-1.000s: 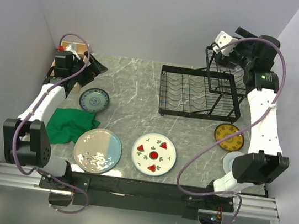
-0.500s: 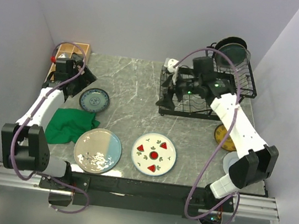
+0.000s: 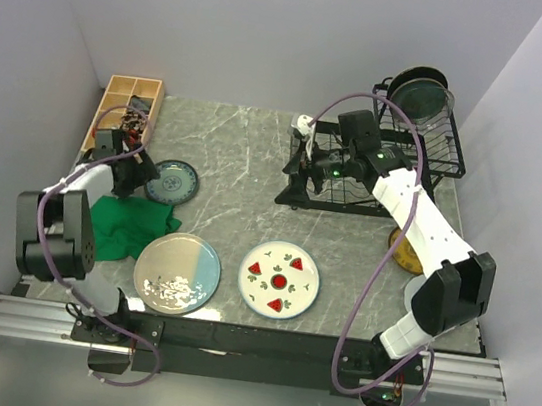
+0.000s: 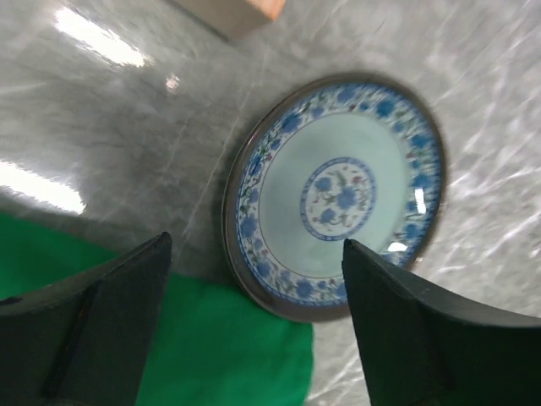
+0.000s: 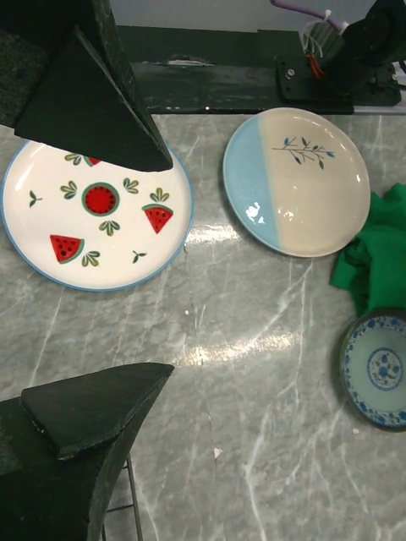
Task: Load the plates into the dish rack
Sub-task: Grab a plate with the left arm
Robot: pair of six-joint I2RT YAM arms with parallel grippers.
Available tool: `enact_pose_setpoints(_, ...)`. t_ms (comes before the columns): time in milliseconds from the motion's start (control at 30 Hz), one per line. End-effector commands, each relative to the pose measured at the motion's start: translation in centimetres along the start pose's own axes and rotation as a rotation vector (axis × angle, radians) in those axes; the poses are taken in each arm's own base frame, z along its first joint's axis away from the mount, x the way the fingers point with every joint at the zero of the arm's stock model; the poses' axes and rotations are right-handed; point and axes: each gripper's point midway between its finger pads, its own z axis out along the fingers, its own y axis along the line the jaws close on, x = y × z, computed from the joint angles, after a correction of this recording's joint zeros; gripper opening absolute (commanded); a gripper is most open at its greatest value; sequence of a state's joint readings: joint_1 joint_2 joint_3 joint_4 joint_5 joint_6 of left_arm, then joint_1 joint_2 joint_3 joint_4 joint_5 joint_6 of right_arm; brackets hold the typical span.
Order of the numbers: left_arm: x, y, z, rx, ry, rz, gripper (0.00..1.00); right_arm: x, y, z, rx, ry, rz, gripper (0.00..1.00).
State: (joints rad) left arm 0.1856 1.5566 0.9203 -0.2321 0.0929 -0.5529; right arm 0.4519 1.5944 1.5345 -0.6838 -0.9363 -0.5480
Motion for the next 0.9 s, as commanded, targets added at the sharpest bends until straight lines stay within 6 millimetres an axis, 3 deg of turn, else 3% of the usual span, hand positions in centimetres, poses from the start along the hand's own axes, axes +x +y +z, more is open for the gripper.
enact_pose_setpoints(0, -0.6, -1.6, 1.5, 0.097, 0.015, 0.073, 0.83, 0.7, 0.2, 0.4, -0.014, 0.008, -0.003, 0.99)
enact_pose_setpoints(167, 0.3, -0.8, 3.2, 0.100, 0.075, 0.070, 0.72, 1.1, 0.1, 0.3, -0.002, 0.021, -0.010, 0.99)
enact_pose_setpoints(300, 0.6, -0.4, 3.9, 0.116, 0.104, 0.072, 0.57, 1.5, 0.0, 0.2, 0.003, 0.033, -0.020, 0.99)
enact_pose_setpoints(467, 1.9, 0.0, 4.9, 0.130, 0.150, 0.073, 0.51, 1.6, 0.0, 0.3, 0.002, 0.038, -0.025, 0.99)
enact_pose_setpoints(533, 2.5, -0.1, 5.1, 0.147, 0.164, 0.075, 0.44, 1.7, -0.1, 0.2, 0.004, 0.042, -0.029, 0.99)
enact_pose_setpoints(667, 2.4, -0.8, 5.0, 0.193, 0.155, 0.091, 0.22, 1.9, -0.2, 0.2, 0.006, 0.056, -0.044, 0.99)
enact_pose_setpoints(867, 0.9, -3.6, 3.1, 0.331, 0.082, 0.117, 0.01, 2.3, -0.4, 0.2, 0.007, 0.080, -0.040, 0.99)
